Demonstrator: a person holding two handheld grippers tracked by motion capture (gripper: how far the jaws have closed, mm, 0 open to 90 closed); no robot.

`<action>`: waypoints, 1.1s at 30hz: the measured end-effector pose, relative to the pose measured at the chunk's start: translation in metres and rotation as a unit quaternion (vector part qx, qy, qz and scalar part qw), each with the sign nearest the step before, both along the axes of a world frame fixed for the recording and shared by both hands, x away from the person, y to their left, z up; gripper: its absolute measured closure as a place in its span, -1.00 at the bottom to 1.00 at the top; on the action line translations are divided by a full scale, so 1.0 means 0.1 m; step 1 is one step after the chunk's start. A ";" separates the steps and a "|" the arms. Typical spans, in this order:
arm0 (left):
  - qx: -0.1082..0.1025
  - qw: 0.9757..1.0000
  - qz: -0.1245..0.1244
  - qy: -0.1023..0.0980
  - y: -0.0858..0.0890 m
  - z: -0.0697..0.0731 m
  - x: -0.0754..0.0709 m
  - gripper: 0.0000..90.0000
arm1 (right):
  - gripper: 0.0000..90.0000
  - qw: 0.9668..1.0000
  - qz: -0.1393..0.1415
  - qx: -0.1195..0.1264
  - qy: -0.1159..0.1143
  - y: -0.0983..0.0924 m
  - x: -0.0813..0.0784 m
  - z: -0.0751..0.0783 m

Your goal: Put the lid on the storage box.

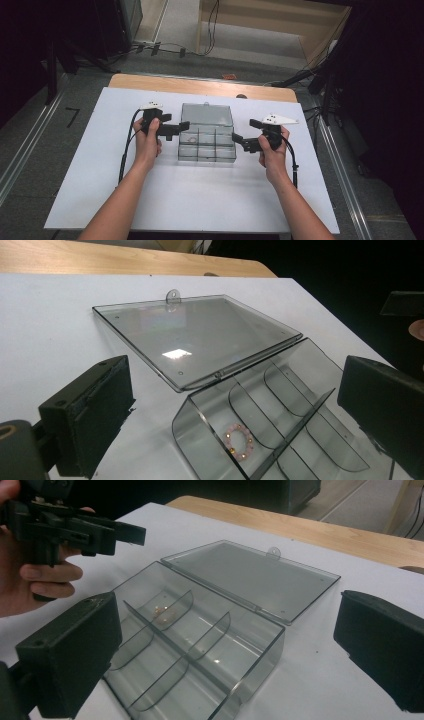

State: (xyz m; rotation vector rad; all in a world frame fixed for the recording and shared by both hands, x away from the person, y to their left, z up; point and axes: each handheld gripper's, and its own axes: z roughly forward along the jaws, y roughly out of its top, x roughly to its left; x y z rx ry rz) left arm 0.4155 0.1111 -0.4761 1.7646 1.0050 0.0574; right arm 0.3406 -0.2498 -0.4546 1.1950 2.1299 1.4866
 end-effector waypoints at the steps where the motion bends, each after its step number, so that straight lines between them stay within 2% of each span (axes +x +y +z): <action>1: 0.000 1.000 0.003 0.001 -0.01 0.00 0.02 -0.97 | -1.00 1.000 -0.001 -0.002 0.002 0.01 0.03 0.00; 6: -0.006 1.000 0.003 0.005 -0.04 0.00 0.08 -0.95 | -1.00 1.000 0.001 -0.006 0.011 0.05 0.17 -0.01; 13: 0.012 1.000 0.005 0.014 -0.11 -0.01 0.16 -0.90 | -1.00 1.000 -0.003 0.009 0.030 0.04 0.38 -0.07; 15: 0.008 1.000 0.008 0.021 -0.12 -0.03 0.19 -0.88 | -1.00 0.999 -0.003 0.012 0.036 0.05 0.43 -0.09; 19: 0.015 0.999 0.014 0.032 -0.13 -0.05 0.25 -0.85 | -1.00 0.999 -0.004 0.007 0.048 0.06 0.54 -0.13; 25: 0.022 0.998 0.030 0.057 -0.15 -0.10 0.33 -0.70 | -1.00 0.997 -0.011 0.031 0.070 0.07 0.68 -0.20; 31: 0.031 0.996 0.040 0.071 -0.15 -0.18 0.38 -0.60 | -0.96 0.996 -0.013 0.032 0.088 0.11 0.79 -0.20; 33: 0.024 0.996 0.042 0.078 -0.15 -0.20 0.39 -0.57 | -0.94 0.995 -0.018 0.034 0.097 0.14 0.83 -0.20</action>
